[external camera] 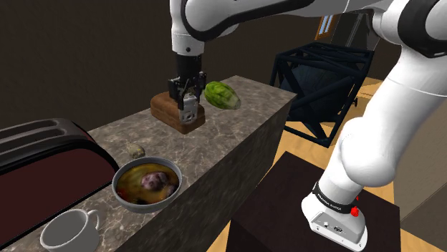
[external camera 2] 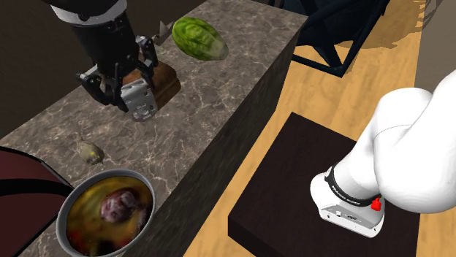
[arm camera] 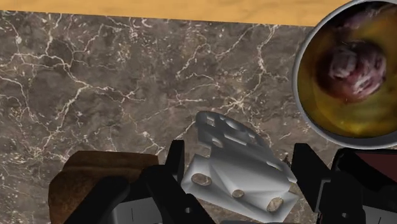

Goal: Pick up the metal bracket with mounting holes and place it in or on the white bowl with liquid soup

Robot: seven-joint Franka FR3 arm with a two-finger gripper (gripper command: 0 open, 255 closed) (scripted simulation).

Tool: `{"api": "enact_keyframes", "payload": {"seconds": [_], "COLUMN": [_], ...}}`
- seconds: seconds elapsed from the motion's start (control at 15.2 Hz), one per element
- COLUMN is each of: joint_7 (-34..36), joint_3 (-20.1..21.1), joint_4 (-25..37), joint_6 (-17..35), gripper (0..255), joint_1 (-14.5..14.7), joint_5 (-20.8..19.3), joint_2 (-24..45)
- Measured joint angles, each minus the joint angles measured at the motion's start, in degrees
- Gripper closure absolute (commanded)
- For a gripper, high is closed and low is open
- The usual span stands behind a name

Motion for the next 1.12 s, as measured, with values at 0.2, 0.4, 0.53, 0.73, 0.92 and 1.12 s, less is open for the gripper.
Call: {"api": "enact_keyframes", "payload": {"seconds": [0.2,0.4,0.53,0.73,0.92,1.12], "joint_7": [4.07,8.22,11.11,15.74,19.92,22.98], "joint_3": [2.13,4.21,5.57,7.57,9.20,10.22], "joint_4": [2.44,5.14,8.28,13.04,17.51,20.62], "joint_6": [-0.46,-1.22,-1.92,-3.41,-4.66,-4.96], "gripper": [255,255,255,255,255,255], "joint_1": [1.78,3.69,5.04,7.40,9.81,11.79], "joint_5": [-0.39,-0.90,-1.69,-2.97,-4.39,-5.71], "joint_2": [1.90,3.79,6.25,9.61,13.01,16.06]}}
